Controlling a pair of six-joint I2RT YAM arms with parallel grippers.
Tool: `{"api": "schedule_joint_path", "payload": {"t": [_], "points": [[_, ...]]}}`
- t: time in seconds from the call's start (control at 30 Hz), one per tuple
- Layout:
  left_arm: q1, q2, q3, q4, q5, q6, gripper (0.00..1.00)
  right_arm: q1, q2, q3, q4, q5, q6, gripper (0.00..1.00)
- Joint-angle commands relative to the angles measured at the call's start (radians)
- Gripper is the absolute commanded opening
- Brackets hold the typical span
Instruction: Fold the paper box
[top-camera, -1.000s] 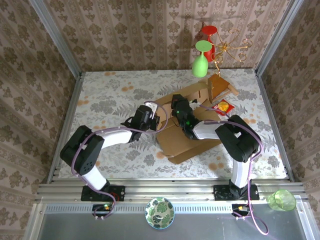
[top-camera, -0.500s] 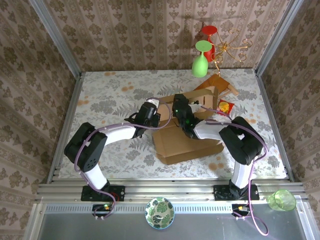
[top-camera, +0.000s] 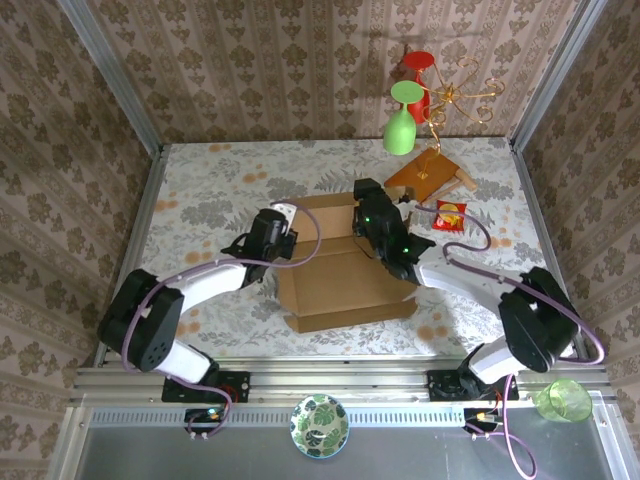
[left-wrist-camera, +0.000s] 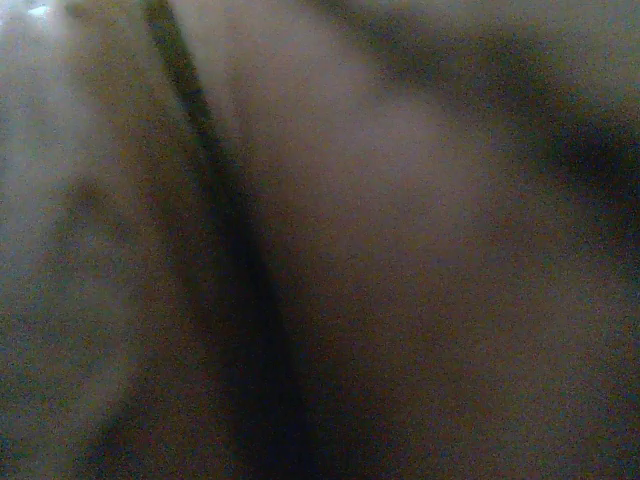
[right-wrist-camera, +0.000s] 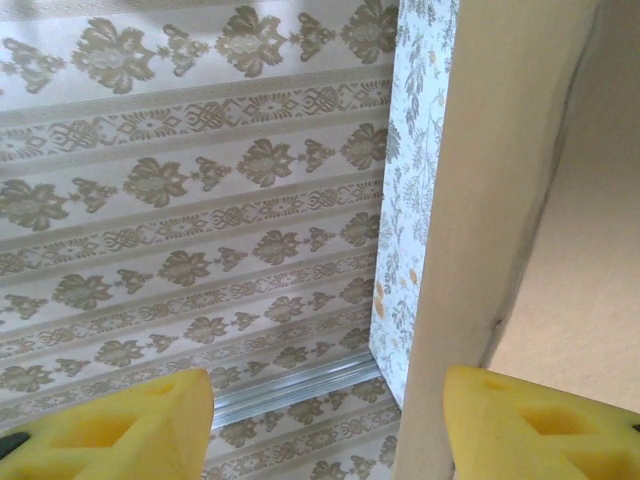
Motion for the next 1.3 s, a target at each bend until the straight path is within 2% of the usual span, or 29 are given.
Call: {"api": "schedule_joint_path", "payload": {"t": [0.0,0.07,0.17,0.3,0.43,0.5,0.6,0.67,0.73,0.8,0.87,0.9,1.03,1.07,1.2,1.27], "points": [[0.048,-0.031,-0.064,0.084,0.038,0.097,0.00,-0.020,-0.058,-0.009,-0.098,-0.008,-0.092,0.56],[0.092,-0.039,-0.094,0.150,0.115,0.095,0.00,-0.037,-0.059,0.012,-0.129,-0.033,-0.141,0.54],[0.108,-0.024,-0.105,0.213,0.141,0.107,0.00,-0.062,-0.059,0.045,-0.154,-0.079,-0.166,0.52],[0.106,0.004,-0.097,0.264,0.137,0.115,0.00,-0.086,-0.051,0.077,-0.182,-0.100,-0.167,0.51],[0.101,0.013,-0.122,0.346,0.081,0.113,0.00,-0.147,-0.059,0.102,-0.239,-0.139,-0.223,0.49],[0.101,0.026,-0.135,0.379,0.070,0.111,0.00,-0.202,-0.100,0.118,-0.280,-0.184,-0.341,0.48],[0.102,0.055,-0.140,0.402,0.078,0.110,0.00,-0.309,-0.140,0.124,-0.356,-0.272,-0.579,0.43],[0.101,0.073,-0.133,0.400,0.088,0.107,0.00,-0.408,-0.150,0.104,-0.365,-0.406,-0.719,0.43],[0.102,0.084,-0.129,0.398,0.093,0.104,0.00,-0.486,-0.139,0.113,-0.419,-0.524,-0.810,0.42],[0.103,0.089,-0.127,0.390,0.098,0.101,0.00,-0.517,-0.119,0.144,-0.474,-0.595,-0.854,0.40],[0.105,0.088,-0.120,0.374,0.103,0.096,0.00,-0.504,-0.101,0.170,-0.481,-0.630,-0.845,0.32],[0.106,0.087,-0.115,0.364,0.105,0.095,0.00,-0.483,-0.095,0.179,-0.478,-0.628,-0.835,0.31],[0.112,0.093,-0.092,0.332,0.110,0.088,0.00,-0.367,-0.047,0.218,-0.500,-0.553,-0.766,0.44],[0.113,0.096,-0.085,0.323,0.113,0.086,0.00,-0.342,-0.035,0.212,-0.485,-0.541,-0.735,0.45],[0.113,0.112,-0.060,0.294,0.127,0.075,0.00,-0.250,-0.027,0.105,-0.403,-0.459,-0.568,0.39],[0.113,0.119,-0.044,0.274,0.137,0.069,0.00,-0.237,-0.026,-0.017,-0.273,-0.442,-0.461,0.35]]}}
